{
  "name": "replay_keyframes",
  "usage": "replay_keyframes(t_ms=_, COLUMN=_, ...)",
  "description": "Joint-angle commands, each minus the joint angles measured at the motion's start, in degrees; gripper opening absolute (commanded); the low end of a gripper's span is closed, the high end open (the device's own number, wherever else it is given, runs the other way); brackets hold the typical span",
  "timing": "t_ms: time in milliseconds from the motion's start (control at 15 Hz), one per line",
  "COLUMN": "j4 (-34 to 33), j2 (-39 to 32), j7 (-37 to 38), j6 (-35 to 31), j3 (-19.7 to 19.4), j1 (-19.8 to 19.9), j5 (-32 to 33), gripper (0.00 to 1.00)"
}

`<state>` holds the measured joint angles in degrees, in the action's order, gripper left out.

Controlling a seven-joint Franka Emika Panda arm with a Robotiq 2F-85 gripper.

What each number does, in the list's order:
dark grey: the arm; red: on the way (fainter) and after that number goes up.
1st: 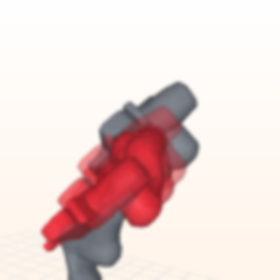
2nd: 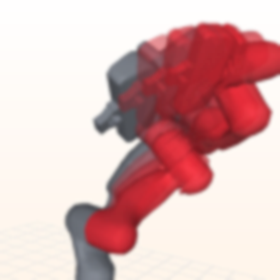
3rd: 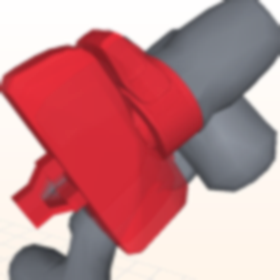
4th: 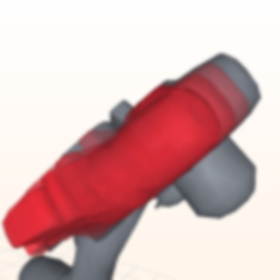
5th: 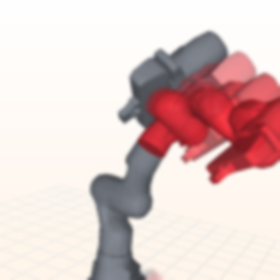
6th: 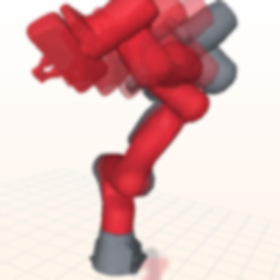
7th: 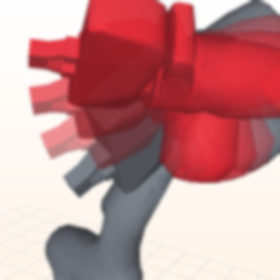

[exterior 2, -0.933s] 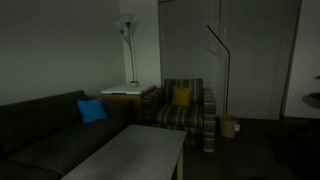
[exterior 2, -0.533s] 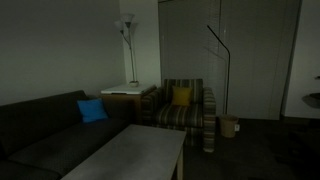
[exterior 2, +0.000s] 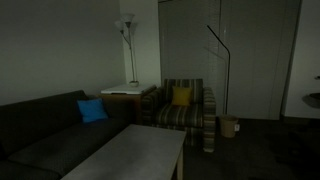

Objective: Put the cup on the white plate

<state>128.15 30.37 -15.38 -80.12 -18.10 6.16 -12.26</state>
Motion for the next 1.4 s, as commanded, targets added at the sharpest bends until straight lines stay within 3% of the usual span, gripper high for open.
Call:
replay_keyframes(t_ms=0, j4=3.42, j2=2.37, j7=1.86, j6=0.18, j3=3.75, j1=0.89, j5=-1.57, gripper=1.0)
replay_keyframes(t_ms=600, j4=7.68, j2=0.49, j7=2.17, j6=-3.85, j3=8.24, j1=-1.18, j5=-9.36, gripper=1.0)
replay_keyframes(t_ms=733, j4=9.24, j2=-0.76, j7=3.6, j6=-8.57, j3=9.83, j1=-1.46, j5=-10.89, gripper=1.0)
replay_keyframes(t_ms=933, j4=11.45, j2=-4.38, j7=6.15, j6=-23.36, j3=12.5, j1=-2.2, j5=-14.07, gripper=1.0)
replay_keyframes(t_ms=1000, j4=10.49, j2=-1.62, j7=5.05, j6=-16.89, j3=10.92, j1=-2.21, j5=-11.95, gripper=1.0)
replay_keyframes(t_ms=1133, j4=11.21, j2=-3.72, j7=5.91, j6=-21.9, j3=11.89, j1=-2.79, j5=-12.7, gripper=1.0)
replay_keyframes(t_ms=1333, j4=11.89, j2=-3.84, j7=5.71, j6=-23.98, j3=12.28, j1=-2.7, j5=-12.19, gripper=1.0)
